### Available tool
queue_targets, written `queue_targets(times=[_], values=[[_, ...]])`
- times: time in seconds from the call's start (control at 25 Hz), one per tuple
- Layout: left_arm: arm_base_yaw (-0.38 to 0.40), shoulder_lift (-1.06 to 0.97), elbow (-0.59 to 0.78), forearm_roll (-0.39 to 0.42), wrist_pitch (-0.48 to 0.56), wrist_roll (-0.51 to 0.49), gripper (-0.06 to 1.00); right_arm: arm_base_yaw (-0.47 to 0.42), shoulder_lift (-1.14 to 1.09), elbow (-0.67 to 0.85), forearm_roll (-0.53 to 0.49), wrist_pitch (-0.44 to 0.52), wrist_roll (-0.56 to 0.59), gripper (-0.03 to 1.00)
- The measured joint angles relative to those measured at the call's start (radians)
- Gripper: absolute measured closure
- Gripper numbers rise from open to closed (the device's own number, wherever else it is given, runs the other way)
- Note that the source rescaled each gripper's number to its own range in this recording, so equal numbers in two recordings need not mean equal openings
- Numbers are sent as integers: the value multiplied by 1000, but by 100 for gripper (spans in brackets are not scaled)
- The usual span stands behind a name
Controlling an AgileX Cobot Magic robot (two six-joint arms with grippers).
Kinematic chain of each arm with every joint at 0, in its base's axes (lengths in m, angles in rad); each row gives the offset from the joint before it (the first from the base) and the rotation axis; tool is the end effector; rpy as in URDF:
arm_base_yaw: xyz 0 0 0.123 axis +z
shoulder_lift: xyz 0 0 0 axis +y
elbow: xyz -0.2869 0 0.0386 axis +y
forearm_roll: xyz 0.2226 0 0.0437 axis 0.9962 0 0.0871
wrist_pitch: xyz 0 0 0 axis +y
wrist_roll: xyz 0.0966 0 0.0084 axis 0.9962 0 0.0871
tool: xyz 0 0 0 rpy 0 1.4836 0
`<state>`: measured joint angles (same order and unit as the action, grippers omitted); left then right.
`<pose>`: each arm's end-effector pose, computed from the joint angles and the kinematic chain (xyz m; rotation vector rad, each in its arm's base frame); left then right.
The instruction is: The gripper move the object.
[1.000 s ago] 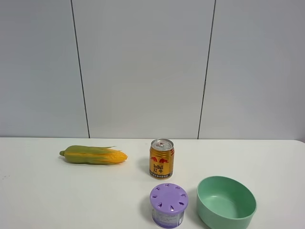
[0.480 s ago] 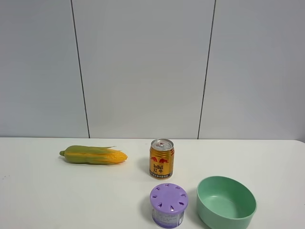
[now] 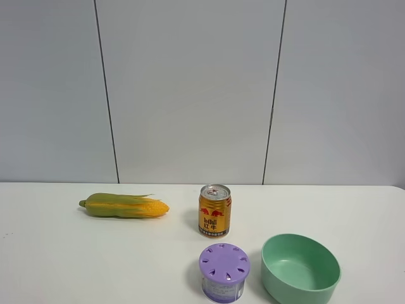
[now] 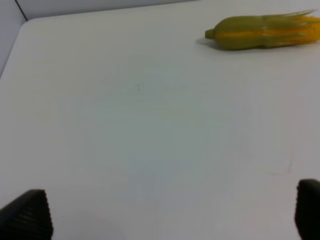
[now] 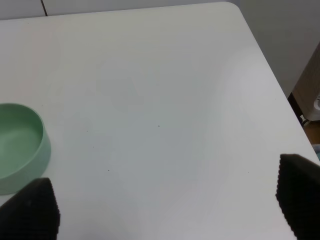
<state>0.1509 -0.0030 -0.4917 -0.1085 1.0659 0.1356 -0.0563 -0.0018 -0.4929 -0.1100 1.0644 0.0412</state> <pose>-0.0246 -0.0130 0.2601 -0.0107 2.0503 0.0482 -0.0267 -0.0078 0.2606 0.1049 2.0486 -0.1413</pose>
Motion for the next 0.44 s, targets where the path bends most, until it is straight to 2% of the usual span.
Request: queue_targets(times=[0.44], values=[[0, 0, 0, 0, 0, -1, -5, 0, 0, 0, 0, 0, 0, -3]])
